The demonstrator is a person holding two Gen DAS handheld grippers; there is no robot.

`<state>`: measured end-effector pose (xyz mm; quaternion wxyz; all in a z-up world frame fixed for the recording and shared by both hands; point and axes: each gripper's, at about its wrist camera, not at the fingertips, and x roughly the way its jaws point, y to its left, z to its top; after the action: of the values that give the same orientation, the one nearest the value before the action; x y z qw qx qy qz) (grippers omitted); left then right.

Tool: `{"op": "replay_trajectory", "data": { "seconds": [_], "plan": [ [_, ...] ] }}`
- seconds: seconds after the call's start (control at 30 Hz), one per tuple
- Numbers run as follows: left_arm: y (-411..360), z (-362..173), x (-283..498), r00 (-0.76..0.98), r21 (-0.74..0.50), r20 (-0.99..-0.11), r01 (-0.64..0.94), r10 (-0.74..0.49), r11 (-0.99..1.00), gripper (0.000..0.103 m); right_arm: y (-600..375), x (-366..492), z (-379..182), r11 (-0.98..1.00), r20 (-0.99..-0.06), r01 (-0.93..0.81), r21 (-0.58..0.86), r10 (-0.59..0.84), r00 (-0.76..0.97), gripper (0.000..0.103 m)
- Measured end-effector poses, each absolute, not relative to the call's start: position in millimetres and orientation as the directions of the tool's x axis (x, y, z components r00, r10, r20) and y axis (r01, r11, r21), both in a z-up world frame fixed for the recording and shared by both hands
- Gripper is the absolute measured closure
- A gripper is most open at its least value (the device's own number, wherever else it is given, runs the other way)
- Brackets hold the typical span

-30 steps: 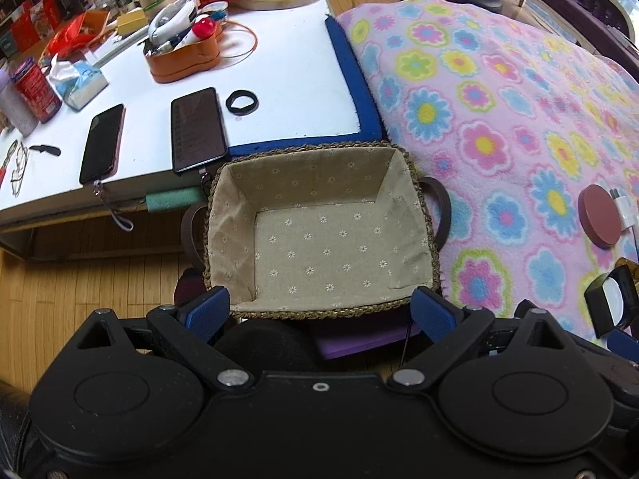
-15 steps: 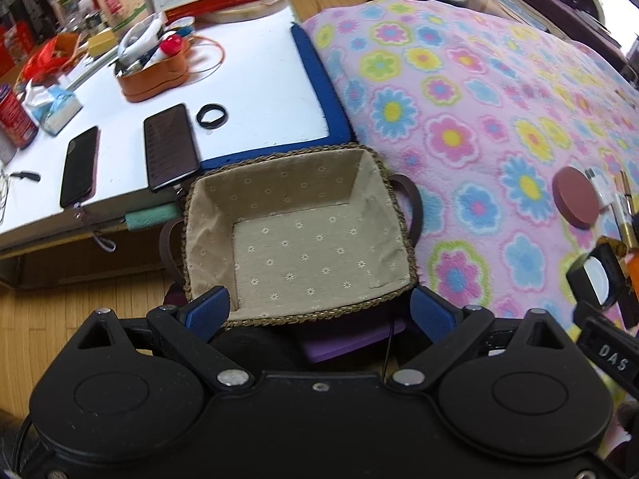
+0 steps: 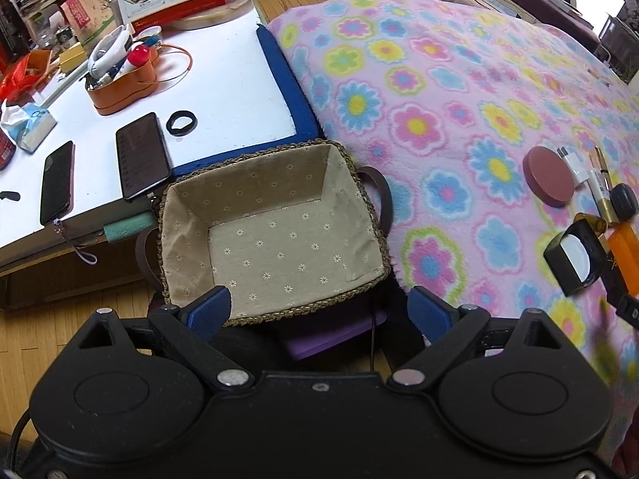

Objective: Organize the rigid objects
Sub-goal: 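Grasp the black-and-gold lipstick with the right gripper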

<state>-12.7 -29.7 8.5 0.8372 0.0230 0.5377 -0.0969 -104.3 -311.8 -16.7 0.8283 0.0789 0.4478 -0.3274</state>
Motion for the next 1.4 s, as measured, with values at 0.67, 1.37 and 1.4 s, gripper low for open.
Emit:
{"op": "replay_trajectory", "data": {
  "seconds": [0.67, 1.37, 1.4],
  "plan": [
    [-59, 4, -24, 0.396, 0.002, -0.909, 0.317, -0.130, 0.948, 0.011, -341, -92, -28, 0.609, -0.832, 0.783, 0.123, -0.367, 0.416, 0.027],
    [-99, 16, -31, 0.384, -0.022, -0.899, 0.437, -0.209, 0.899, 0.011, -358, -114, -31, 0.622, -0.817, 0.783, 0.000, -0.452, 0.359, 0.021],
    [-109, 18, -32, 0.375, -0.017, -0.902, 0.461, -0.212, 0.887, 0.011, -358, -118, -31, 0.626, -0.817, 0.780, 0.000, -0.450, 0.361, 0.021]
  ]
}}
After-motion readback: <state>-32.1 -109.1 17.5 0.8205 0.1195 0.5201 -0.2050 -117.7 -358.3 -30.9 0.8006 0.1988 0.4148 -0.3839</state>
